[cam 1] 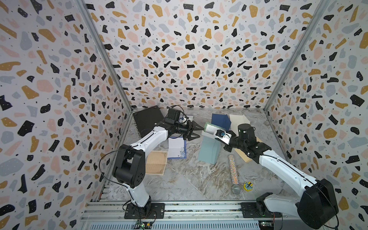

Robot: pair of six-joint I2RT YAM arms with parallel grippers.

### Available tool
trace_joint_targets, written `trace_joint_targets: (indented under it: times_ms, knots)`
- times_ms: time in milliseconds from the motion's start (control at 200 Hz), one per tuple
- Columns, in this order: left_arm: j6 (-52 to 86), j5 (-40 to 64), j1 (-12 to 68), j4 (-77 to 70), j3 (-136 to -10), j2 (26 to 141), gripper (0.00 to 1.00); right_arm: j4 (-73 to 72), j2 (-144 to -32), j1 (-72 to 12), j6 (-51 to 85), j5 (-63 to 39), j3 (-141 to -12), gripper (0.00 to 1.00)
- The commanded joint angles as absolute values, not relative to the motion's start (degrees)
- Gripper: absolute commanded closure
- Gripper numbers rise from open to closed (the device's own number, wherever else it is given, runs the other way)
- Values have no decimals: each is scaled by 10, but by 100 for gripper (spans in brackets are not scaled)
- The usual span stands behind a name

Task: Take the letter paper out of the envelope
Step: Unfold the letter paper.

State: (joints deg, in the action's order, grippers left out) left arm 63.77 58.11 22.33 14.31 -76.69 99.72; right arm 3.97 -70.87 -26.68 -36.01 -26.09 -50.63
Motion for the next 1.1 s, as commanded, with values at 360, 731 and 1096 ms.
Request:
trace_joint_targets:
  times_ms: [360, 731, 1096]
  knots:
    - [550, 627, 243, 206, -793, 1017, 40, 63, -715, -265, -362, -289, -531, 100]
    - [569, 641, 242, 161, -778, 1002, 58, 57, -705, -266, -369, -251, -532, 100]
    - [538, 666, 250, 179, -767, 1035, 50, 80, -721, -272, -353, -281, -576, 100]
